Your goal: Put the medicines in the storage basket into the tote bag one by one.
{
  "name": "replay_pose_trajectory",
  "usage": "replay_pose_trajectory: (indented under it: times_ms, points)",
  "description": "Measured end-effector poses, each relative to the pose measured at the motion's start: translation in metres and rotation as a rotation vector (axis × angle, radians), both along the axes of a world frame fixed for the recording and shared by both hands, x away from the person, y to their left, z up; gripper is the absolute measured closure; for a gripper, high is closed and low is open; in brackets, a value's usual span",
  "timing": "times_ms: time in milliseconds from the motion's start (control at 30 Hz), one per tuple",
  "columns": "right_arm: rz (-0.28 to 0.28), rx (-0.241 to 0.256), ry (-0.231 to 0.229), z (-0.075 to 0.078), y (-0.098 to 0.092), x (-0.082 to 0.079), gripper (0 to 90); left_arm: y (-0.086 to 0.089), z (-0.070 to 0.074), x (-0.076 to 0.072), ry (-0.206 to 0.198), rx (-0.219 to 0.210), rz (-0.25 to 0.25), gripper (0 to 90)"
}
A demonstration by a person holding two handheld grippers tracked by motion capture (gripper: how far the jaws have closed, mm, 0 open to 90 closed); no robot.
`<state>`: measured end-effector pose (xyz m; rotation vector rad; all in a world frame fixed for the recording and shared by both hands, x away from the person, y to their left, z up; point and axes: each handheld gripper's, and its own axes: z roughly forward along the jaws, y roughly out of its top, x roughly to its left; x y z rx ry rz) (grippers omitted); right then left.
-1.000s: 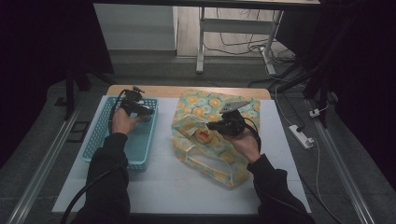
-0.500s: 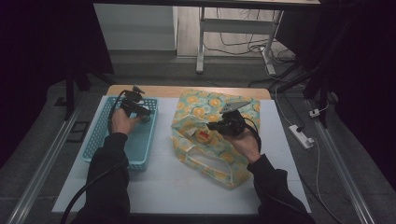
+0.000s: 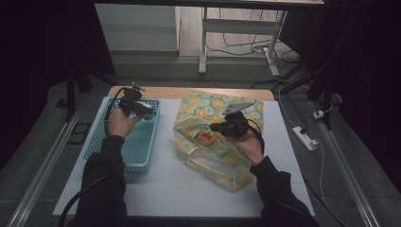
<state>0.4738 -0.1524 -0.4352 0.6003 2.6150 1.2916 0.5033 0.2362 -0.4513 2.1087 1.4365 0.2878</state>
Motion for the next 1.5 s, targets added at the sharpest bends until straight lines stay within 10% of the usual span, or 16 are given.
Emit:
replay_pose_trajectory:
  times_ms: [900, 1500]
  points:
    - [-0.021, 0.003, -0.011, 0.001, -0.001, 0.006, 90.0, -0.025, 0.039, -0.055, -0.076, -0.058, -0.17, 50.5]
    - [-0.026, 0.011, -0.011, 0.001, 0.0, 0.009, 90.0, -0.085, 0.043, -0.076, -0.091, -0.095, -0.351, 50.5]
